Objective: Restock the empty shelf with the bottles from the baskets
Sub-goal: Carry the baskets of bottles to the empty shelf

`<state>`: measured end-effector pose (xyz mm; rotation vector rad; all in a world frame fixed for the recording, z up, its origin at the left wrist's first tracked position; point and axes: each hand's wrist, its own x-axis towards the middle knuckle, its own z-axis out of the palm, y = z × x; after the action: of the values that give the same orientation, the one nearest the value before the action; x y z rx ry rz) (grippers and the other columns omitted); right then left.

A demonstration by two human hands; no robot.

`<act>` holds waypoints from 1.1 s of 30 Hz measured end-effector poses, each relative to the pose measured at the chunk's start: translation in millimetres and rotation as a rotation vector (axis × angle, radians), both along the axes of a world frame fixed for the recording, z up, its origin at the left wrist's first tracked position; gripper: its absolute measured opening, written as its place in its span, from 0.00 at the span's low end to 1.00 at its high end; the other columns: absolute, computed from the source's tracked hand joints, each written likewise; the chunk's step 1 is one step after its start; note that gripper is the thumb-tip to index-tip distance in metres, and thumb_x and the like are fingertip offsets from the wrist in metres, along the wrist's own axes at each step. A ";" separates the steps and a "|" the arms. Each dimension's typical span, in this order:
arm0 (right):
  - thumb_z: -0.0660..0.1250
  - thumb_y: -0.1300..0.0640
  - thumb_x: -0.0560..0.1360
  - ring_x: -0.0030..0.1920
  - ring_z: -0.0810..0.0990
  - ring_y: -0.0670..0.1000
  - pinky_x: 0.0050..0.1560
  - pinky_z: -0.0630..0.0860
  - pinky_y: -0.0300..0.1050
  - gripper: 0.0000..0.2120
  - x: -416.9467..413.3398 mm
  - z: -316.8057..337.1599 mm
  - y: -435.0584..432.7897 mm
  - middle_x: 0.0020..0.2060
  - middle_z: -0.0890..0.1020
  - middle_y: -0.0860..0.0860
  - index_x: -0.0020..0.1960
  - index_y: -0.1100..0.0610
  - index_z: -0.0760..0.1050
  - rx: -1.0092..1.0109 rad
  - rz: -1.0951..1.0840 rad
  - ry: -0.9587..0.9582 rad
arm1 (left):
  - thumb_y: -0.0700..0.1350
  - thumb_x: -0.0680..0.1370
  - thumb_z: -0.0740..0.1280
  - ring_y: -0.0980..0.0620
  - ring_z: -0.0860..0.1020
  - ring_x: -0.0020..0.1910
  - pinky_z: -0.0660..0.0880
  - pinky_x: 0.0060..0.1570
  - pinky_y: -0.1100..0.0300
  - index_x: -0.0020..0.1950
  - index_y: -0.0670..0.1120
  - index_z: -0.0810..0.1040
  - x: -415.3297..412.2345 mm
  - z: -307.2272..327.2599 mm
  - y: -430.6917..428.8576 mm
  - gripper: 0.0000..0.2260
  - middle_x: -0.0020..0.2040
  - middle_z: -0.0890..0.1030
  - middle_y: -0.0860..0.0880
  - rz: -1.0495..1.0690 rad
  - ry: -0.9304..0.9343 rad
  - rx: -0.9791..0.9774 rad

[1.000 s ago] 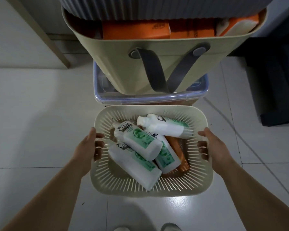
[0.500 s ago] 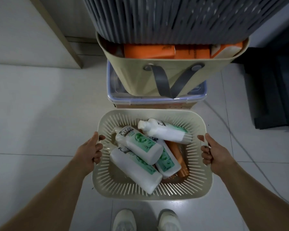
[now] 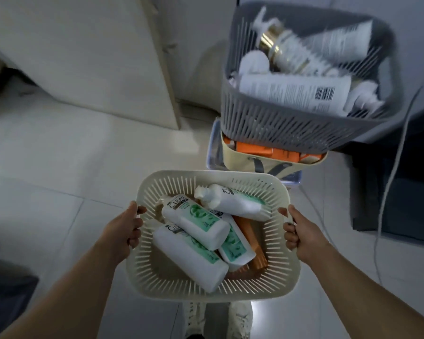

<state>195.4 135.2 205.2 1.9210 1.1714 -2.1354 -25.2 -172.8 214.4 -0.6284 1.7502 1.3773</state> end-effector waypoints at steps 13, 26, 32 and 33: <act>0.58 0.43 0.81 0.20 0.56 0.43 0.20 0.54 0.33 0.15 -76.5 220.1 -42.4 0.25 0.62 0.47 0.50 0.51 0.77 0.075 0.398 0.131 | 0.59 0.82 0.53 0.60 0.57 0.17 0.54 0.18 0.71 0.46 0.49 0.72 59.4 214.7 -102.9 0.17 0.24 0.61 0.55 0.375 0.104 0.141; 0.54 0.46 0.82 0.15 0.54 0.43 0.17 0.51 0.29 0.13 -101.3 316.3 -181.9 0.17 0.60 0.45 0.49 0.52 0.72 0.087 1.011 0.206 | 0.56 0.83 0.55 0.59 0.56 0.16 0.54 0.18 0.73 0.45 0.48 0.73 244.9 287.7 -225.8 0.15 0.21 0.62 0.54 0.950 0.189 0.083; 0.53 0.46 0.82 0.15 0.54 0.43 0.18 0.52 0.29 0.14 -83.0 323.9 -294.8 0.17 0.59 0.45 0.48 0.52 0.72 0.052 1.286 0.209 | 0.53 0.84 0.53 0.59 0.55 0.15 0.54 0.17 0.74 0.45 0.47 0.71 341.9 299.9 -298.4 0.14 0.25 0.60 0.52 1.168 0.173 0.008; 0.54 0.46 0.82 0.15 0.54 0.43 0.18 0.52 0.29 0.14 -76.7 325.4 -317.9 0.17 0.59 0.45 0.48 0.53 0.72 0.051 1.333 0.214 | 0.51 0.84 0.53 0.59 0.54 0.14 0.53 0.17 0.74 0.45 0.47 0.71 361.3 301.8 -311.1 0.13 0.26 0.60 0.52 1.212 0.179 0.005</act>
<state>118.7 -182.7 530.5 0.4647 1.7675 -1.4683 336.1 -483.9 516.3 -1.7736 1.4743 2.2456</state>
